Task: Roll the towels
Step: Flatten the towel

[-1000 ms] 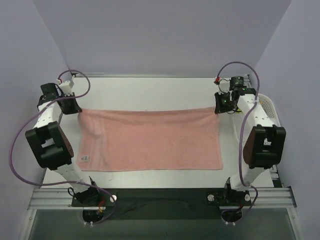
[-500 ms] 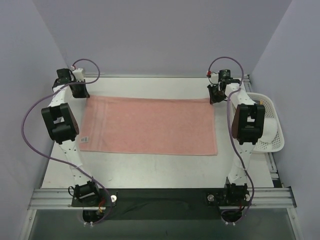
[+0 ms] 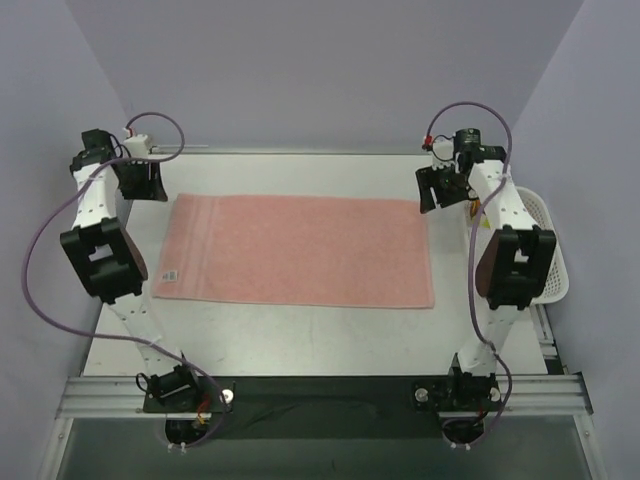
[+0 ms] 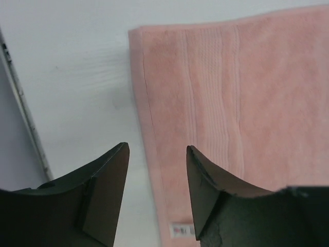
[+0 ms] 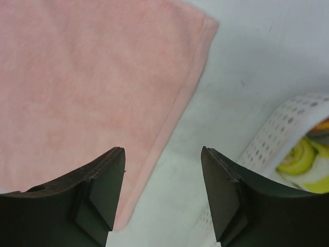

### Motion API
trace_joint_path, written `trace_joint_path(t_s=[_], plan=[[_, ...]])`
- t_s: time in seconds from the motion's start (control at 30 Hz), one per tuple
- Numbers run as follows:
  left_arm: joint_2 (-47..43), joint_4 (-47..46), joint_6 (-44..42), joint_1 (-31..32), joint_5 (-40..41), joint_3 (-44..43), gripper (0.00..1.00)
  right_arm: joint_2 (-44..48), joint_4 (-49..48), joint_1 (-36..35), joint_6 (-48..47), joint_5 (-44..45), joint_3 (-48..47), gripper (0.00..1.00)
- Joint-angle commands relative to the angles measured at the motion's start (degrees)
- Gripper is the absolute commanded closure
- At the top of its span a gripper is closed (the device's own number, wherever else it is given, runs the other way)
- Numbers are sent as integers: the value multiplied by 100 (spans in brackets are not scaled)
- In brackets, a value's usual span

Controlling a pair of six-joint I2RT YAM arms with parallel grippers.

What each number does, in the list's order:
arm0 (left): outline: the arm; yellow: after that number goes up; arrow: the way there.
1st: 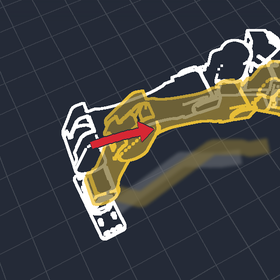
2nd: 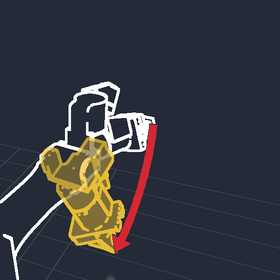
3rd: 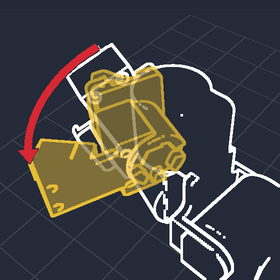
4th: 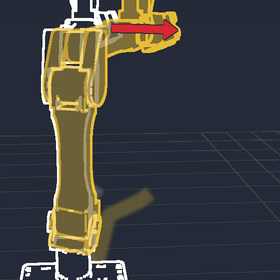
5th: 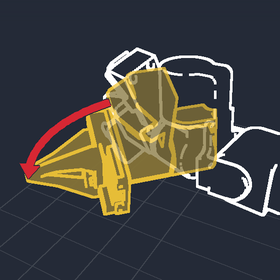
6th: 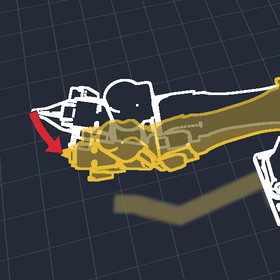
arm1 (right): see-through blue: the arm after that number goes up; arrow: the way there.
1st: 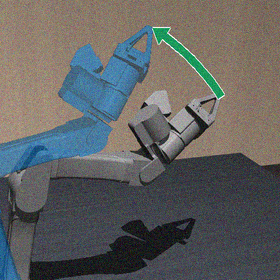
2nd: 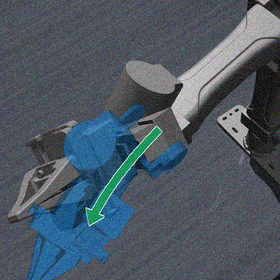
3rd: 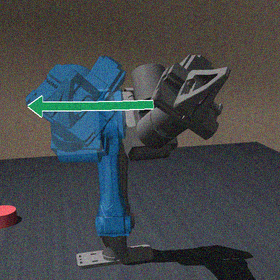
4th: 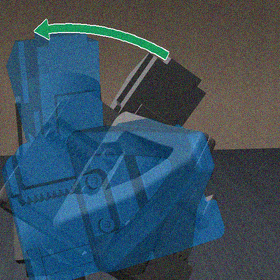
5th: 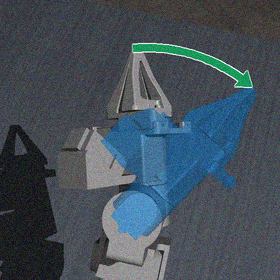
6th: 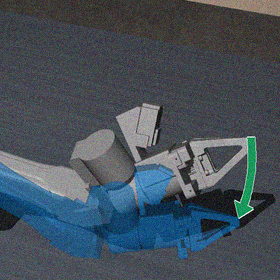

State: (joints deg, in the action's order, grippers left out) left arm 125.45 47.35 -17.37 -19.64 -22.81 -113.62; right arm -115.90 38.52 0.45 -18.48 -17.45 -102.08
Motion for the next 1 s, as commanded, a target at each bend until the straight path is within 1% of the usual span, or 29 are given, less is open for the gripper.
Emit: trace_joint_path(t_s=[0.0,0.03,0.07,0.1,0.13,0.17,0.23,0.37,0.5,0.6,0.73,0.9,0.97], plan=[[-1371,1011,-1118,-93,-567,401,43,1182,1523,-10,-401,-575,616,43],[-1504,1352,-1303,-101,-576,602,47,1392,1692,-10,-489,-584,837,48],[-1654,1469,-1583,-119,-602,1153,51,1516,1842,-149,-559,-584,1065,58],[-1934,1557,-1708,-145,-611,1428,58,1630,2069,-159,-595,-636,1294,62],[-2084,1636,-1796,-180,-585,1779,61,1823,2211,-185,-656,-654,1766,66],[-2356,1663,-1945,-207,-532,2339,63,1929,2273,-229,-700,-654,1997,71],[-2612,1646,-2051,-286,-462,2957,68,2220,2318,-291,-718,-619,2646,72],[-3043,1269,-2026,-409,-199,4283,74,2396,1968,-405,-482,-496,3352,72],[-3132,812,-1911,-435,240,4769,75,2344,1440,-528,-175,-347,3713,72],[-3035,443,-1771,-471,460,4911,76,2212,1184,-642,19,-215,3845,73],[-2842,160,-1586,-532,567,4850,76,2054,1026,-792,186,-39,3933,75],[-2570,-41,-1586,-690,769,4858,76,1799,797,-924,380,251,4047,75],[-2447,-147,-1551,-813,891,4885,76,1703,753,-1003,363,549,4082,75]])
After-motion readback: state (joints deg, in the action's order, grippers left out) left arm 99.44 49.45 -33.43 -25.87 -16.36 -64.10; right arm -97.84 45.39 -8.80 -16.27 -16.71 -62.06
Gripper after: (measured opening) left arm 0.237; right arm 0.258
